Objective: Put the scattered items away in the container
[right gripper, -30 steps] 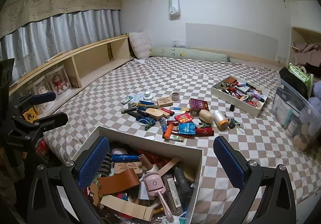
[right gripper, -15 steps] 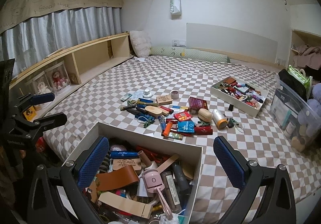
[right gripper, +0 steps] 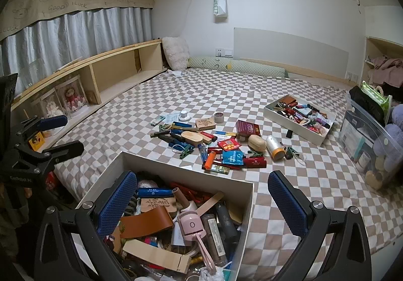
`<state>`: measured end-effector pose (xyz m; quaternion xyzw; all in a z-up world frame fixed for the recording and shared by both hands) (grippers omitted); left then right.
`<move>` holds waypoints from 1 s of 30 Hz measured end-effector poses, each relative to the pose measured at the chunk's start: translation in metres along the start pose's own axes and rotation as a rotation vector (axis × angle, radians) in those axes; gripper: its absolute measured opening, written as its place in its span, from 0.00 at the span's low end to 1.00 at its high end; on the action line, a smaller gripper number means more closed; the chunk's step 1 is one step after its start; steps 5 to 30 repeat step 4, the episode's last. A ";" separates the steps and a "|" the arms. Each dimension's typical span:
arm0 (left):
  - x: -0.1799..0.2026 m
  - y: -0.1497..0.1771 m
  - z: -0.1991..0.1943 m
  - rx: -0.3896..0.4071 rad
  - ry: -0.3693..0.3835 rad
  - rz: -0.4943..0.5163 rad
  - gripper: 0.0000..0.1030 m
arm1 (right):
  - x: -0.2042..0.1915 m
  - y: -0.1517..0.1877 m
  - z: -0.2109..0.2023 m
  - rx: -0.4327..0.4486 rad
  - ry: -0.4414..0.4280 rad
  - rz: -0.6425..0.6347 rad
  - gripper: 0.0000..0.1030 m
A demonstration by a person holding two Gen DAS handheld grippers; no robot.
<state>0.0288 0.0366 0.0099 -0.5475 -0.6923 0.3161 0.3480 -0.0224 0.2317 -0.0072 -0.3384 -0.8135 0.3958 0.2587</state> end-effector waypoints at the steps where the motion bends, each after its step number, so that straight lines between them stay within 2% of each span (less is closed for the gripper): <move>1: -0.001 0.000 0.000 0.002 -0.002 -0.002 0.99 | 0.000 0.000 0.000 0.000 0.000 0.000 1.00; 30: -0.001 0.001 0.000 0.002 -0.003 -0.001 0.99 | 0.000 0.000 0.000 -0.001 0.000 0.001 1.00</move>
Point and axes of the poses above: each gripper's, at about its wrist camera, not at the fingertips, and z roughly the way its jaws point, x to its right, y to its underside, the point moved 2 cm from there along z, roughly the way its jaws point, and after that the axes turned 14 degrees about -z, right-handed, at the moved point
